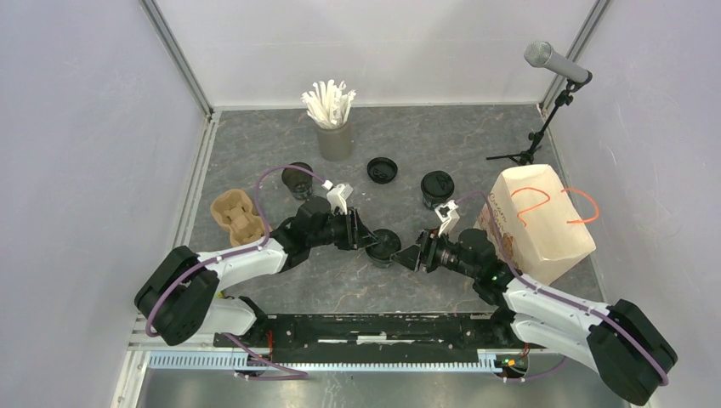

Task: Pack the takeout coffee

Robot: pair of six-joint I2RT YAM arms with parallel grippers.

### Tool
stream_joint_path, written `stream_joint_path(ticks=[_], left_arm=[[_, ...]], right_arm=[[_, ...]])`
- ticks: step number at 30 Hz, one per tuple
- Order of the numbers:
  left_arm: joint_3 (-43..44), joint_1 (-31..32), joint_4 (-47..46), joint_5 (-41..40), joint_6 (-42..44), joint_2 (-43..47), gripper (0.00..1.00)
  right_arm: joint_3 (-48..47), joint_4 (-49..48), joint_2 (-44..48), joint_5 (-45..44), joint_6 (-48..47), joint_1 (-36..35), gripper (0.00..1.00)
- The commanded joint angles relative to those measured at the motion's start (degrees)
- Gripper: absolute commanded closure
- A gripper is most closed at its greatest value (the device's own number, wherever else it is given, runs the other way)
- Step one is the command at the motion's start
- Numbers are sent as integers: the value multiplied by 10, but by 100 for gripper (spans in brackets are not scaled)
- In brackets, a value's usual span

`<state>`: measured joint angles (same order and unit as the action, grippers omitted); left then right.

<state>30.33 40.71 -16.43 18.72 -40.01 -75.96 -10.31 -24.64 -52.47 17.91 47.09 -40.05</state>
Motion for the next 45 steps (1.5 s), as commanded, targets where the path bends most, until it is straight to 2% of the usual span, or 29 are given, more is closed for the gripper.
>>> stream_joint_path(ticks=[1, 7, 14, 19, 24, 31, 39, 45], left_arm=[[-29, 9, 117, -42, 24, -25, 57], [-28, 10, 117, -42, 24, -29, 57], [-28, 10, 117, -42, 26, -30, 58], [-28, 10, 116, -43, 30, -40, 59], [-26, 10, 116, -43, 32, -53, 59], [-26, 10, 113, -43, 29, -61, 60], [-33, 10, 109, -54, 21, -67, 60], [-48, 10, 83, -50, 6, -78, 62]], right_arm=[[-19, -75, -18, 9, 33, 1, 30], [-13, -115, -47, -4, 51, 1, 31], [7, -177, -94, -12, 74, 2, 42], [58, -200, -99, -28, 80, 1, 47], [100, -207, -129, -46, 72, 2, 48], [100, -218, -189, -44, 55, 1, 50], [143, -194, -186, -86, 28, -4, 52], [178, -225, -204, -111, 28, -24, 54]])
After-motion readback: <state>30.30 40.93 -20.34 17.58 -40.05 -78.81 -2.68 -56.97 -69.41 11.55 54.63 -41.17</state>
